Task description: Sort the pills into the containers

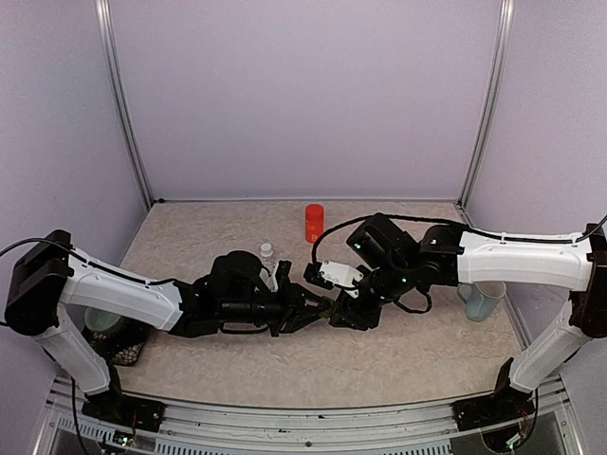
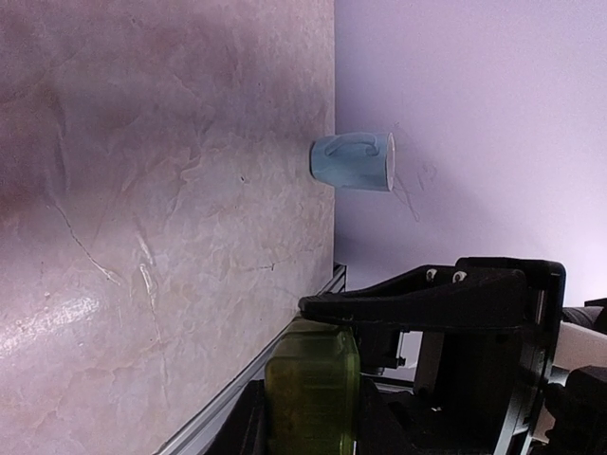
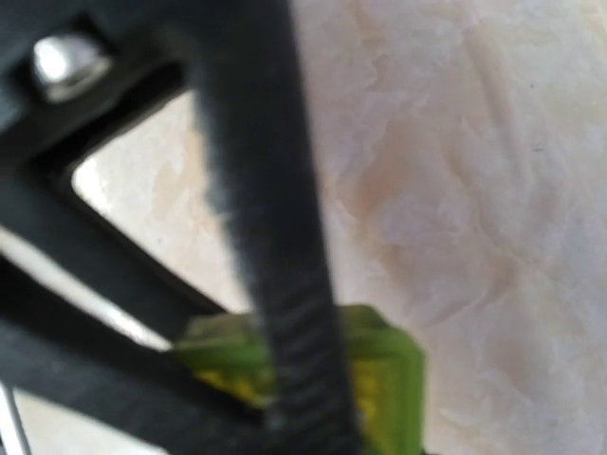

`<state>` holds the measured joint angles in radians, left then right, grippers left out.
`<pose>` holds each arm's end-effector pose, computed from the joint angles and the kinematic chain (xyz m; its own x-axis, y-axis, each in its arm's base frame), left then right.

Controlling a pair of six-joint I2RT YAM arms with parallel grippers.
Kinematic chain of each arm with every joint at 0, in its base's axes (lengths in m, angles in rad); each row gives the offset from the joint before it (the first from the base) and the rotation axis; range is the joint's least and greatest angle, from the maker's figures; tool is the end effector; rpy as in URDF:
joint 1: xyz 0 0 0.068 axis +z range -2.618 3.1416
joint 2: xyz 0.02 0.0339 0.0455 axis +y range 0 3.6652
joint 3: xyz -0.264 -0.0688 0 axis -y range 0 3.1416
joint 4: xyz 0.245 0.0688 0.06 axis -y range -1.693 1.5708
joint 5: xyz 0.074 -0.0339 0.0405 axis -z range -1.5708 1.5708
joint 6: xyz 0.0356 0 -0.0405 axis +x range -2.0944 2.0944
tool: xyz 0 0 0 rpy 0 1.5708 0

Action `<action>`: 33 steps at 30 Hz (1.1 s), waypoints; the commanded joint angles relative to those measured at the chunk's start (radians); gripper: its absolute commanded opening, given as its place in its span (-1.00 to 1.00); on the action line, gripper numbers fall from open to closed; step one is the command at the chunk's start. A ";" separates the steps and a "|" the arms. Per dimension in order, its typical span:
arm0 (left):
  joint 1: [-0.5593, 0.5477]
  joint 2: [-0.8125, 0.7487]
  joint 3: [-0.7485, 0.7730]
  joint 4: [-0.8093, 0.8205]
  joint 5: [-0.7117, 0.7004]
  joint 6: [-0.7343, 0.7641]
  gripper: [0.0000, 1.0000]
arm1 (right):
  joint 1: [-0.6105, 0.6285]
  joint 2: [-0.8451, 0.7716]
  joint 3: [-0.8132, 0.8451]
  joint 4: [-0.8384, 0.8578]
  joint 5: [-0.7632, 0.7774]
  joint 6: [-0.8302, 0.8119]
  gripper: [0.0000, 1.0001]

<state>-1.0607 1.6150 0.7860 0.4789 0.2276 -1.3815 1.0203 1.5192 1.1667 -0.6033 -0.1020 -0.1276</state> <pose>0.1607 -0.3037 0.1999 -0.9682 -0.2292 -0.1007 0.0150 0.3487 -0.9371 0.1644 0.2748 0.2595 -0.3120 -0.7503 -0.5828 -0.9258 0.3779 0.0091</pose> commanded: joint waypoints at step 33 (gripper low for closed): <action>-0.002 -0.040 -0.027 -0.263 -0.052 0.264 -0.91 | -0.057 -0.019 0.108 -0.107 -0.210 -0.007 -0.29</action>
<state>-1.0611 1.5753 0.7986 0.3965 0.2245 -1.2606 0.9962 1.5375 1.2243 -0.6750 -0.2138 -0.1612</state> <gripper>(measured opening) 0.252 0.407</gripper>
